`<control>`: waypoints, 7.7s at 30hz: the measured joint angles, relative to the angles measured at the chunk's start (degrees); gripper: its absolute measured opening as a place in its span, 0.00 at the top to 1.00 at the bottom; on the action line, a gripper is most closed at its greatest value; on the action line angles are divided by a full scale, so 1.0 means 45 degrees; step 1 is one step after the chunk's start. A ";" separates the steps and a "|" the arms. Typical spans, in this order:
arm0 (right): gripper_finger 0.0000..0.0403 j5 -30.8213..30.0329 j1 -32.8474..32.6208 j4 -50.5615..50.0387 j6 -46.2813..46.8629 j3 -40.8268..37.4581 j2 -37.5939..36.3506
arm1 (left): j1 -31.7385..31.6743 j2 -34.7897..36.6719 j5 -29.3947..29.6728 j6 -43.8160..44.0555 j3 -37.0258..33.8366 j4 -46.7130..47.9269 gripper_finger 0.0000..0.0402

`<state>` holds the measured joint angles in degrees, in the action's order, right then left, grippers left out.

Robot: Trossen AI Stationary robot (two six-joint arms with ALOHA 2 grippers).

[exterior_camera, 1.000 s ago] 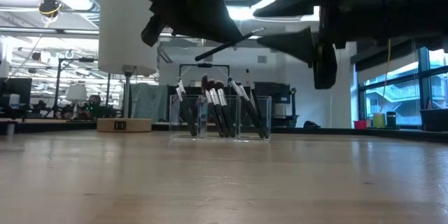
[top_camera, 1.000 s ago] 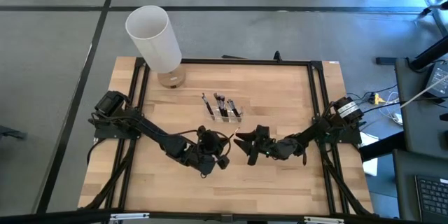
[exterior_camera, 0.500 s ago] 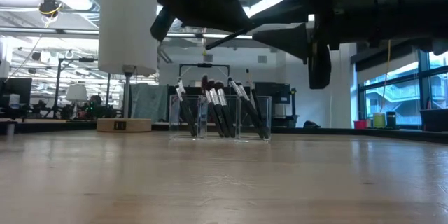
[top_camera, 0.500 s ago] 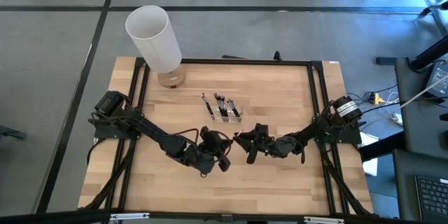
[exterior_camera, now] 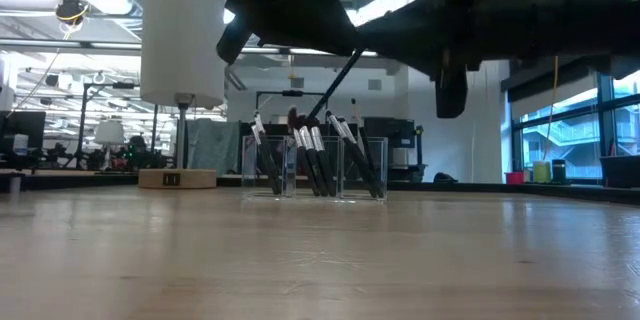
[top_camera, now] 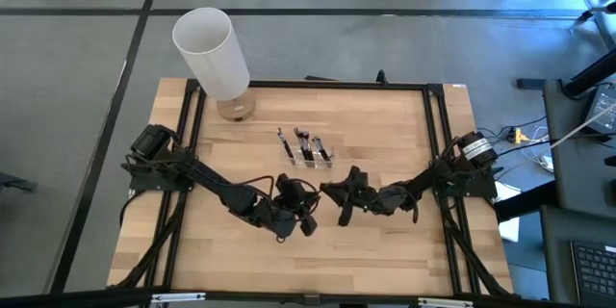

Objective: Put items in baskets/containers
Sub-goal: Put the black foundation brush into the transparent organizer, then return to Home Position

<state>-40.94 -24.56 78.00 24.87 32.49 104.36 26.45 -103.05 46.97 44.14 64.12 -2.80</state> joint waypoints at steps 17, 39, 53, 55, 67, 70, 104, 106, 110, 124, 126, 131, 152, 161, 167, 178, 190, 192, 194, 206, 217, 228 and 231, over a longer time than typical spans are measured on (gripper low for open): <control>0.94 0.6772 0.4385 -1.0053 -0.3005 0.5198 -0.0199 | 0.1654 0.3019 0.2934 0.4453 0.0005 0.9143 0.63; 0.91 0.7016 0.6341 -1.6968 -0.5654 0.9665 -0.0038 | 0.3323 0.3368 0.4571 0.8160 0.0005 1.2740 0.62; 0.67 0.8037 0.6816 -1.7192 -0.4865 0.9521 0.0452 | 0.3270 0.3353 0.4287 0.8024 0.0000 1.2825 0.62; 0.64 0.8037 0.6739 -1.7575 -0.4859 0.9516 0.0231 | 0.3265 0.3353 0.4182 0.8019 0.0000 1.2911 0.62; 0.66 0.7922 0.5232 -1.5768 -0.4418 0.5795 -0.3628 | 0.3326 0.2931 0.4468 0.8088 0.0000 1.3078 0.62; 0.69 0.8197 0.4884 -1.3474 -0.3609 0.3285 -0.4854 | 0.2966 0.2430 0.4732 0.8101 -0.0005 1.2876 0.62; 0.89 1.2578 0.8678 -1.3607 -0.6240 -0.2175 -1.5691 | -0.5282 0.6757 0.0753 -0.8760 -0.2703 0.3649 0.62; 0.90 1.2583 0.9117 -1.4074 -0.6390 -0.2175 -1.6296 | -0.6138 0.7774 -0.0676 -0.9421 -0.3904 0.2104 0.62; 0.91 1.2780 0.9617 -1.5559 -0.6584 -0.2175 -1.7204 | -0.7571 0.9734 -0.4217 -1.0140 -0.5992 -0.0752 0.62; 0.99 1.0026 0.8423 -1.3294 -0.5323 -0.5193 -1.7736 | -0.7872 1.5141 -0.6018 -1.0121 -1.0684 -0.3609 0.62; 0.99 1.0017 0.8414 -1.3785 -0.5619 -0.4882 -1.7746 | -0.7732 1.5833 -0.5792 -1.0115 -1.1166 -0.3793 0.62; 0.98 1.0009 0.8414 -1.7363 -0.6604 -0.3103 -1.7986 | -0.7437 1.7673 -0.5559 -1.0327 -1.1792 -0.3771 0.62; 0.99 1.0590 0.8385 -1.5666 -0.4895 -0.5711 -2.1978 | -0.7042 2.2386 -0.5345 -1.0636 -1.4144 -0.2926 0.62; 0.99 1.0805 0.8380 -1.4608 -0.4665 -0.6970 -2.1974 | -0.7042 2.2748 -0.5986 -1.0420 -1.4144 -0.2540 0.62; 0.99 1.1118 0.8380 -1.4590 -0.4818 -0.7139 -2.1964 | -0.7042 2.2738 -0.6555 -0.9633 -1.4144 -0.1336 0.62; 0.99 1.0694 0.8380 -1.6832 -0.5535 -0.7144 -2.1910 | -0.6934 2.2391 -0.7404 -0.8858 -1.4139 0.0014 0.62; 0.93 1.0625 0.8380 -1.6860 -0.5917 -0.7144 -2.1910 | -0.6376 2.1695 -0.7069 -0.8097 -1.4139 -0.0013 0.62; 0.93 1.0385 0.8380 -1.6909 -0.5927 -0.7144 -2.1910 | -0.6376 2.1698 -0.7059 -0.7982 -1.4139 -0.0012 0.62; 0.94 1.0117 0.8380 -1.6946 -0.5935 -0.7144 -2.1910 | -0.6376 2.1698 -0.7040 -0.7864 -1.4139 -0.0017 0.62; 0.95 1.0004 0.8380 -1.6981 -0.5291 -0.7144 -2.1910 | -0.6376 2.1698 -0.7035 -0.7849 -1.4139 -0.0017 0.62; 0.95 1.0004 0.8380 -1.6981 -0.5284 -0.7144 -2.1910 | -0.6376 2.1698 -0.7035 -0.7854 -1.4139 -0.0017 0.62; 0.95 1.0004 0.8380 -1.6981 -0.5267 -0.7139 -2.1910 | -0.6376 2.1698 -0.7035 -0.7853 -1.4139 -0.0017 0.62; 0.95 1.0004 0.8380 -1.6981 -0.5285 -0.7139 -2.1910 | -0.6376 2.1698 -0.7035 -0.7852 -1.4139 -0.0017 0.62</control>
<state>4.08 13.15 1.58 1.09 0.36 5.76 -2.24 -5.41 15.31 8.81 0.49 -2.87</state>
